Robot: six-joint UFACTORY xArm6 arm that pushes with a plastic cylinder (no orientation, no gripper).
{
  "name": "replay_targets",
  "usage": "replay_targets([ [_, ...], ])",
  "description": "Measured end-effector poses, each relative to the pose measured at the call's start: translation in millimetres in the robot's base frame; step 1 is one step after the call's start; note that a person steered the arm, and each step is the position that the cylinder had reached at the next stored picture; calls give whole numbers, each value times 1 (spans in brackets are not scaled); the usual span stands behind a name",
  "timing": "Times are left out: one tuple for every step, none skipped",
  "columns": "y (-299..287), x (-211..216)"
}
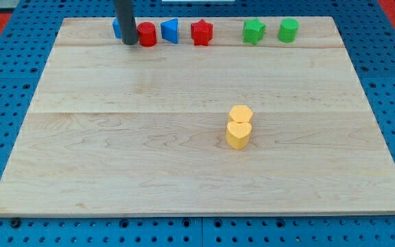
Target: Separate the yellow hexagon from the yellow heart
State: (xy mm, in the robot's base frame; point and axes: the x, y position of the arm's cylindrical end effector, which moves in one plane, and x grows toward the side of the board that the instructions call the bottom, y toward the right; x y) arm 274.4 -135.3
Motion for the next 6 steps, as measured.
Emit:
replay_targets([
  [23,10],
  [24,-2],
  [24,-14],
  [45,14],
  [117,76],
  [220,80],
])
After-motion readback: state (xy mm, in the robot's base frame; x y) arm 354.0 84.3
